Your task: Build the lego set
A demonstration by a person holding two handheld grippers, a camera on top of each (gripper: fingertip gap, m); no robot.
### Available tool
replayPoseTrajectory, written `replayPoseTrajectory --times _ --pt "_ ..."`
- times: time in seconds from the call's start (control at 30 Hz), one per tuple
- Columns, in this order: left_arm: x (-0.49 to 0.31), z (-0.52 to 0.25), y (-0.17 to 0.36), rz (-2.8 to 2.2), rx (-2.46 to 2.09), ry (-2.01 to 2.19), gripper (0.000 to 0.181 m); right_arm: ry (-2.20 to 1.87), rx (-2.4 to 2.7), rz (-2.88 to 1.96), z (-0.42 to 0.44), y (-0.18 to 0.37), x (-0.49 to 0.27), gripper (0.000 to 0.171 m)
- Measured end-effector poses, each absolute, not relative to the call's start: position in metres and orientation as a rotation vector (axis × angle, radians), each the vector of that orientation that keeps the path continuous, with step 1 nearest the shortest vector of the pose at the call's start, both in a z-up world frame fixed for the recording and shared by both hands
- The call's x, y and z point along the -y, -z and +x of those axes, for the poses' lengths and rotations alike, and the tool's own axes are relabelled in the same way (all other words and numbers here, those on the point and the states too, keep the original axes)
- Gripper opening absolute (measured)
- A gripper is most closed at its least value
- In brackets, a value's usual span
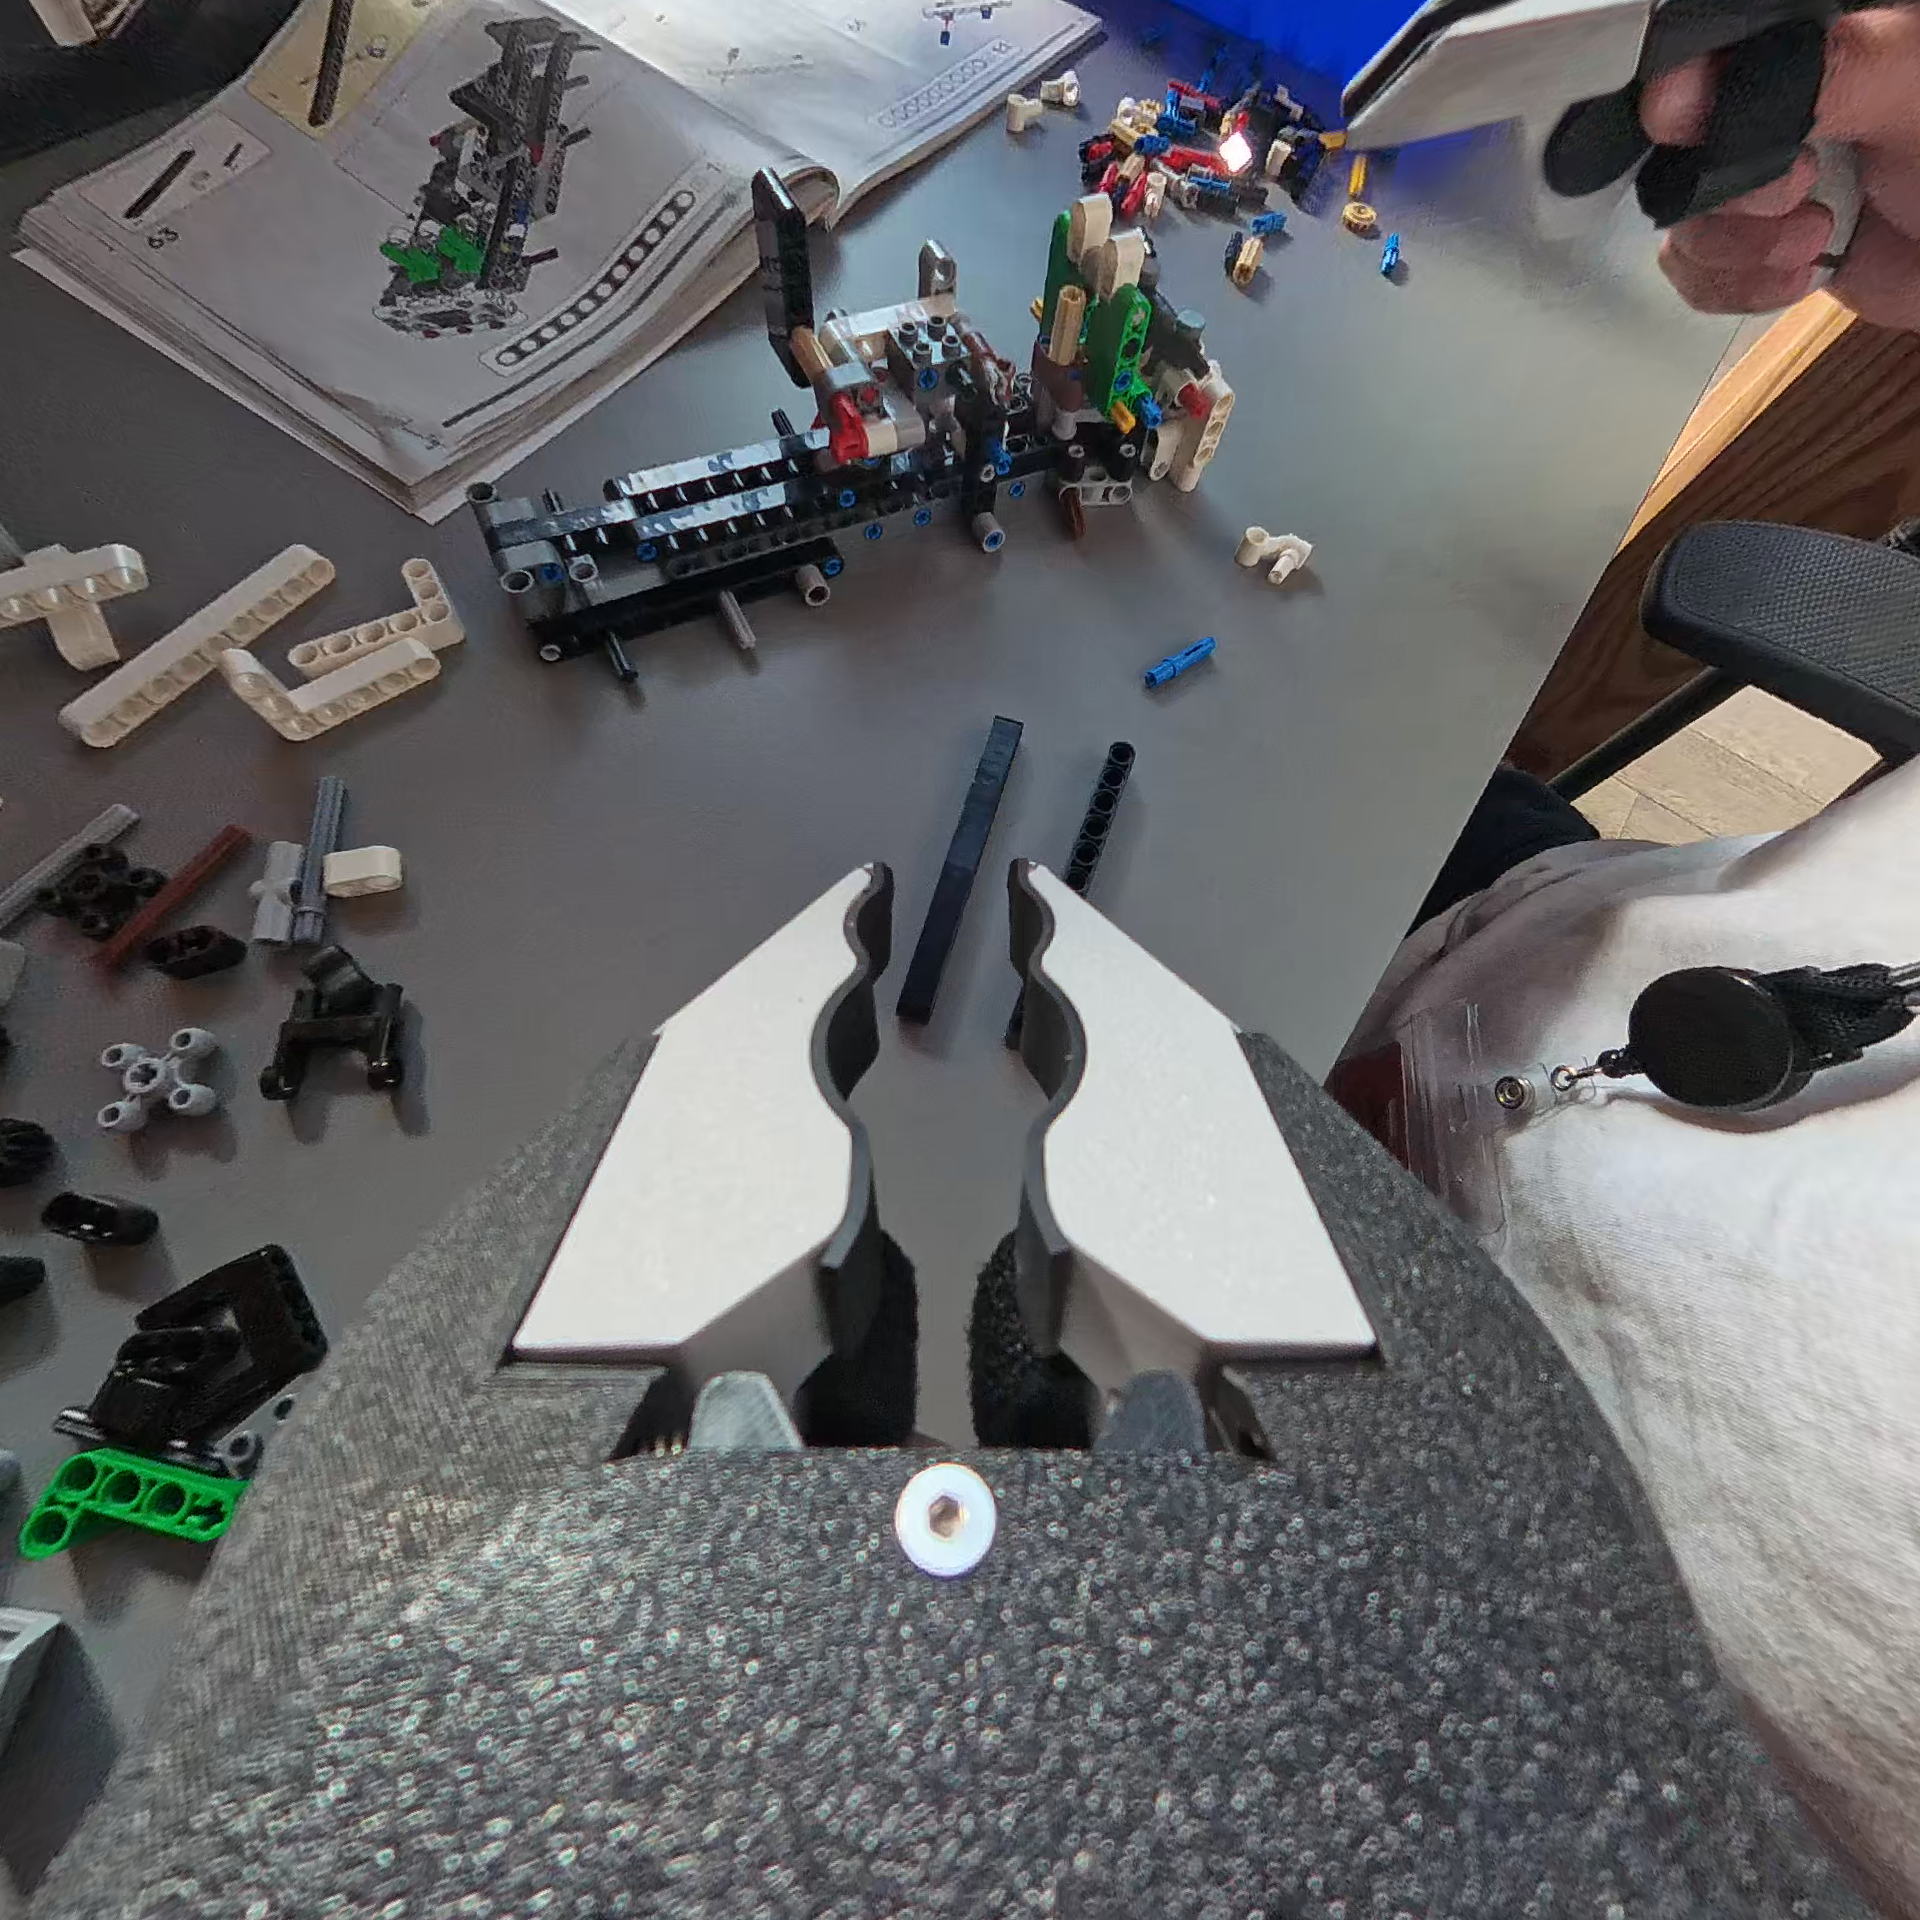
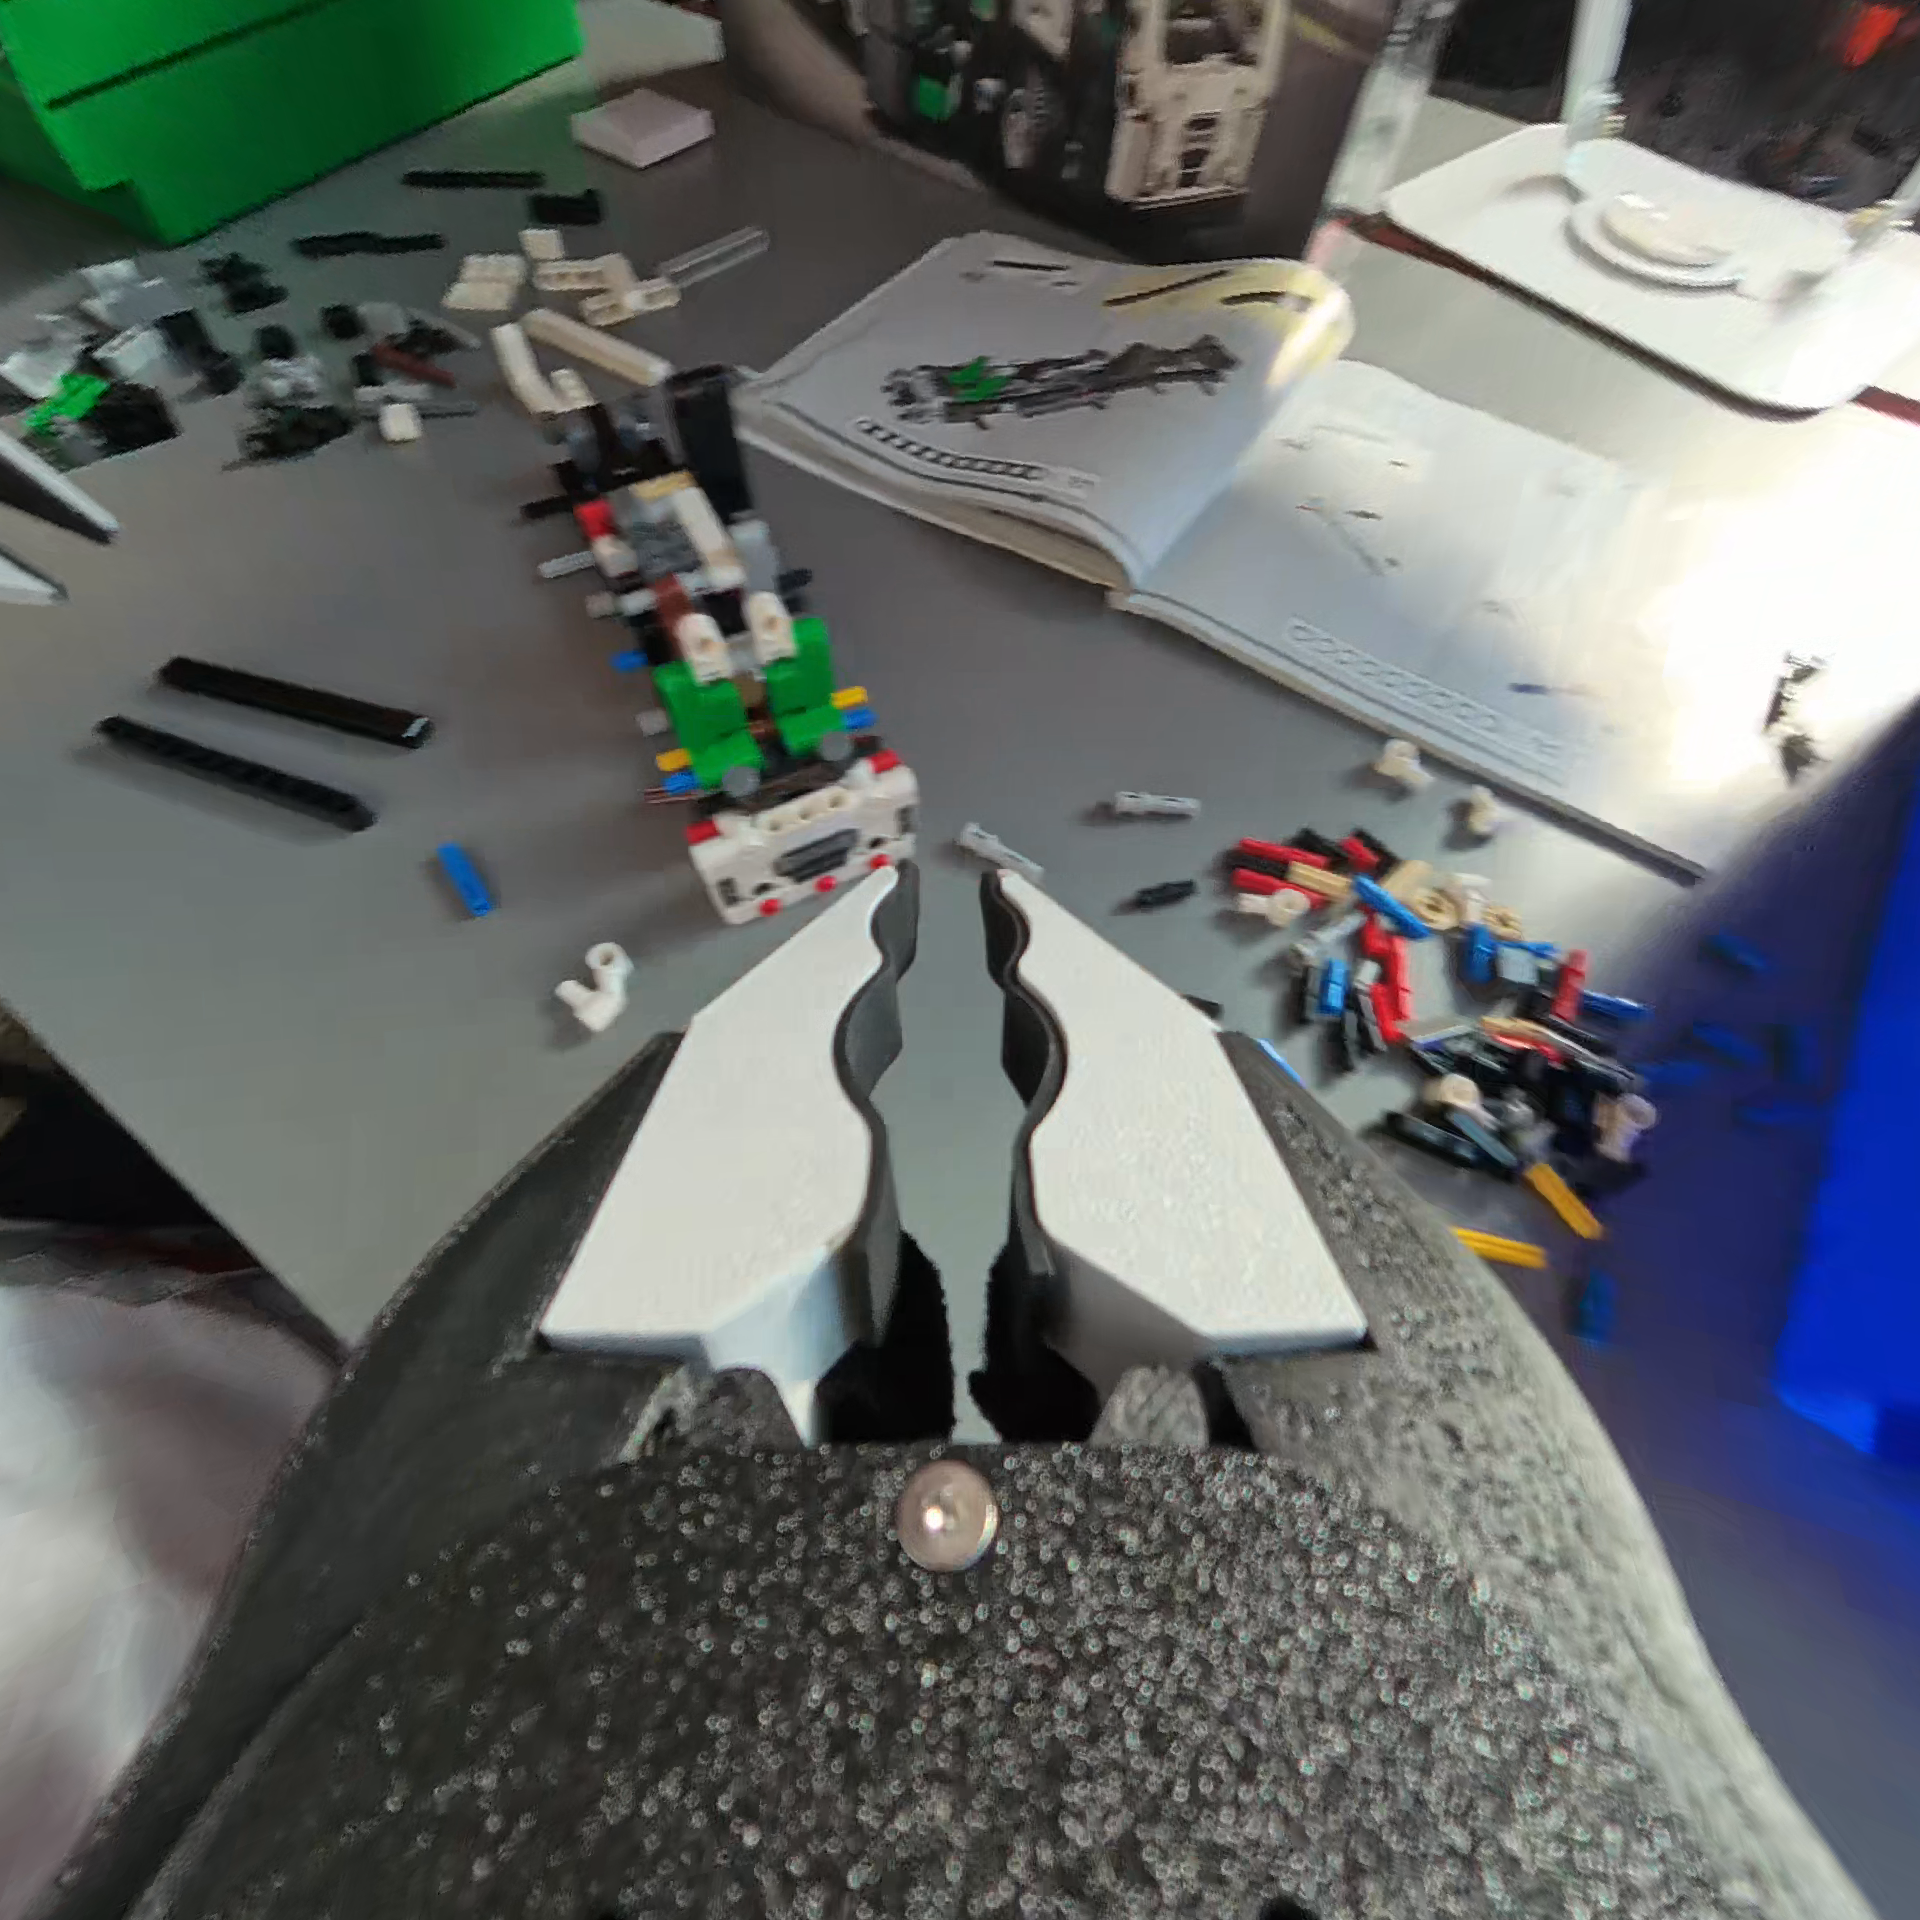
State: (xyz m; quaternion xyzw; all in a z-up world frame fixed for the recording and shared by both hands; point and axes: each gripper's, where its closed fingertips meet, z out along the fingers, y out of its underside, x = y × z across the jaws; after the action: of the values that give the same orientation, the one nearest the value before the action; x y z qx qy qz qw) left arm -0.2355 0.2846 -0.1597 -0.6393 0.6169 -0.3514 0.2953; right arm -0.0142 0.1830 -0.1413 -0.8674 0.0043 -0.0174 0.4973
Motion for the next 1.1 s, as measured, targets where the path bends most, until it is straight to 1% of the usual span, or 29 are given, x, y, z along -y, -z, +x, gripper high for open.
replayPoseTrajectory --times 0.17,0.33,0.5,0.73,0.8,1.1 --pt "-0.286 -0.223 0.158 -1.683 -1.683 0.911 0.021 0.19 -0.281 -2.106 0.064 0.15 -0.162 0.012" --pt "-0.283 -0.21 0.159 -1.681 -1.724 0.9 0.021 0.178 -0.282 -2.142 0.089 0.164 -0.18 0.014" --pt "-0.284 -0.201 0.162 -1.695 -1.746 0.875 0.021 0.17 -0.247 -2.224 0.098 0.183 -0.203 0.02" --pt "-0.29 -0.193 0.165 -1.722 -1.758 0.871 0.021 0.147 -0.274 -2.262 0.106 0.196 -0.213 0.021" --pt "-0.292 -0.19 0.167 -1.723 -1.769 0.87 0.021 0.14 -0.264 -2.271 0.105 0.196 -0.213 0.01" --pt "-0.298 -0.187 0.166 -1.72 -1.77 0.875 0.02 0.197 -0.256 -2.272 0.109 0.194 -0.21 0.008"
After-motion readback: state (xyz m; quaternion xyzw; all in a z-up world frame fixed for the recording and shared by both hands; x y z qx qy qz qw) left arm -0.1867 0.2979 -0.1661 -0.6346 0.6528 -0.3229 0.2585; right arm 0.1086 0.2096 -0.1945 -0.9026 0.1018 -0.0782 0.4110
